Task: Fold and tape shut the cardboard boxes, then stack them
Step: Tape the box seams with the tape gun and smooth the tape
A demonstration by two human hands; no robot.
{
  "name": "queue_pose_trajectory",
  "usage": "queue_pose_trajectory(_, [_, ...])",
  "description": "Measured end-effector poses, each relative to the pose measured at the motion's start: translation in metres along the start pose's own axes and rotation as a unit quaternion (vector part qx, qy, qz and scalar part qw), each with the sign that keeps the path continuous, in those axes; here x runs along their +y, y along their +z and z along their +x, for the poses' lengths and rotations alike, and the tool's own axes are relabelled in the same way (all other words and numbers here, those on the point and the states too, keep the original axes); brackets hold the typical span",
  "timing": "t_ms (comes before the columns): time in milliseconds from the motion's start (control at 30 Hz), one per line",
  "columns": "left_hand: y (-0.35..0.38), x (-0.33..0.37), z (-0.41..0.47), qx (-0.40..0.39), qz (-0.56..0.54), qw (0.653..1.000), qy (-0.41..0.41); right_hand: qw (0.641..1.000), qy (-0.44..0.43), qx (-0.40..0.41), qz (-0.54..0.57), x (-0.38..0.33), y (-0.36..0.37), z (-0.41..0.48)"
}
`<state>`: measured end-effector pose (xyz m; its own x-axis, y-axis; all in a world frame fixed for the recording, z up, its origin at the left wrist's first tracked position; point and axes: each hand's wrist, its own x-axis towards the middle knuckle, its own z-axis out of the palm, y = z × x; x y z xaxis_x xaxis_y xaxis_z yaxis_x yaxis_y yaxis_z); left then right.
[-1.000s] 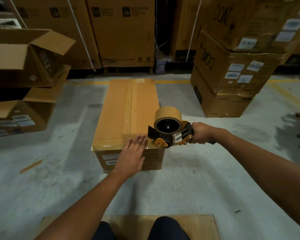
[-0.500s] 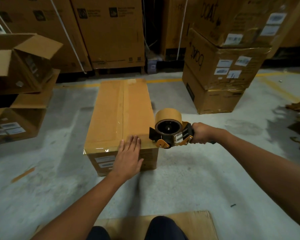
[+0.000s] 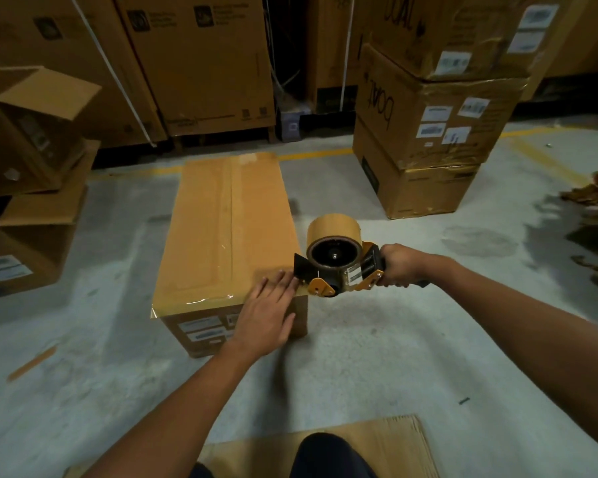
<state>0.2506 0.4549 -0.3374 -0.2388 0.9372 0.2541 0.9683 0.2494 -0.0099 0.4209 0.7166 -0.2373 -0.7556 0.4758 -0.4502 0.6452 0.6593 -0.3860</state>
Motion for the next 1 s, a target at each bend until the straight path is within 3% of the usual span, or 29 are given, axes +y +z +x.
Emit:
queue_pose_trajectory(300, [0.007, 0.005, 0.002, 0.032, -0.017, 0.999, -0.023, 1.000, 0.011, 0.004, 0.009, -0.002, 0.006, 0.008])
queue_pose_trajectory(500, [0.015, 0.005, 0.002, 0.070, -0.025, 0.997, -0.028, 0.995, 0.099, 0.003, -0.034, 0.066, 0.036, -0.007])
queue_pose_trajectory(667, [0.013, 0.015, 0.012, 0.056, 0.040, 0.997, -0.033, 0.982, 0.144, 0.033, 0.116, 0.077, 0.078, 0.003])
queue_pose_trajectory(733, [0.003, 0.014, 0.028, 0.057, 0.001, 0.997, -0.057, 0.969, 0.154, 0.041, 0.187, 0.072, 0.092, 0.013])
queue_pose_trajectory(833, [-0.010, 0.010, 0.059, 0.059, -0.088, 0.992, -0.073, 0.938, 0.177, 0.036, 0.296, 0.065, 0.117, 0.024])
queue_pose_trajectory(933, [-0.004, -0.002, 0.070, 0.033, -0.072, 0.997, 0.000, 0.895, 0.189, 0.022, 0.404, 0.058, 0.141, 0.036])
queue_pose_trajectory(1000, [0.003, -0.003, 0.069, 0.009, -0.072, 0.997, 0.007, 0.858, 0.199, 0.007, 0.474, 0.054, 0.156, 0.043])
